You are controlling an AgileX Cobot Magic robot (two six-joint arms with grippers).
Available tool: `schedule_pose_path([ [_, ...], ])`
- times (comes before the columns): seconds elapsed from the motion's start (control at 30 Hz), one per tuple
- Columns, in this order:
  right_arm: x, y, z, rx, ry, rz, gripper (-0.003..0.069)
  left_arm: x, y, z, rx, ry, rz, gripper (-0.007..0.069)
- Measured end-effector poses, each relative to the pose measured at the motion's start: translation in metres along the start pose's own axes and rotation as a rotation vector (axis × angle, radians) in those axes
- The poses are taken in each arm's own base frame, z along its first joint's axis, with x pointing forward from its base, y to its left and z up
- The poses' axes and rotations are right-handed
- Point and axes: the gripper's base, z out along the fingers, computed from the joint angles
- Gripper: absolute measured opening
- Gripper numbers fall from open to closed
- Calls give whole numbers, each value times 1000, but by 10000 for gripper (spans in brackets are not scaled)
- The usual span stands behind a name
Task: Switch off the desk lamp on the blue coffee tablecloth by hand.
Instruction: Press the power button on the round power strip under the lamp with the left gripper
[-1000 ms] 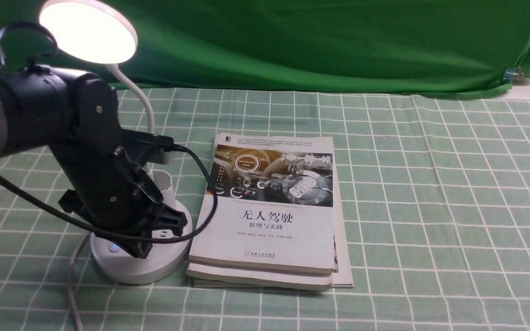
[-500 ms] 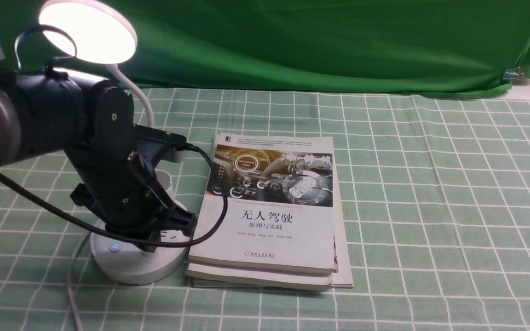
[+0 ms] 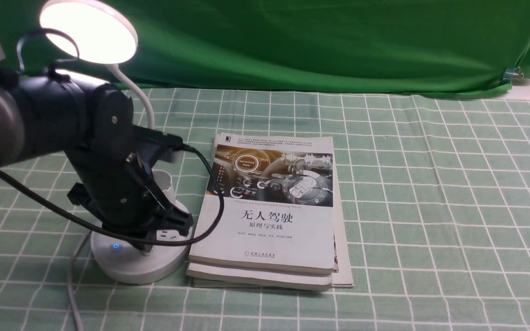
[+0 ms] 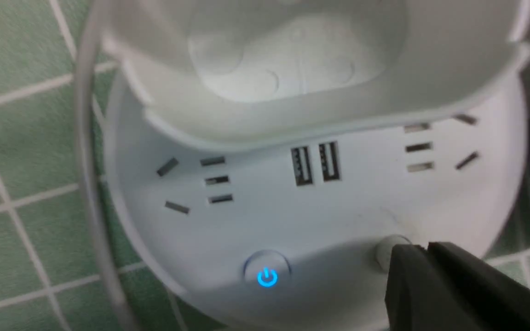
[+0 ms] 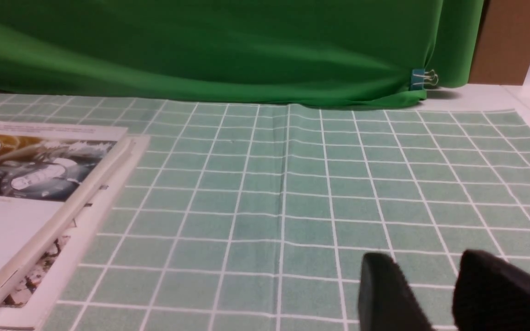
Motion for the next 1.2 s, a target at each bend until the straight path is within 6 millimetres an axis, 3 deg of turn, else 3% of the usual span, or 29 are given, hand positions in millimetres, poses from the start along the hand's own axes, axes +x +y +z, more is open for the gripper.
schedule_pose_path([
  [0.3,0,0,0,0,0,0,242,-3,0,8,3,35,-1,22],
  [0.6,0,0,0,0,0,0,242,4,-1,-27,1,-58,-5,23],
  [0.7,0,0,0,0,0,0,242,4,-1,-29,2,-64,-5,23],
  [0.83,0,0,0,0,0,0,242,3,-1,-20,3,-42,-6,23],
  [1.03,0,0,0,0,0,0,242,0,0,8,9,47,-5,23],
  [1.2,0,0,0,0,0,0,242,-1,0,8,4,49,-1,23],
])
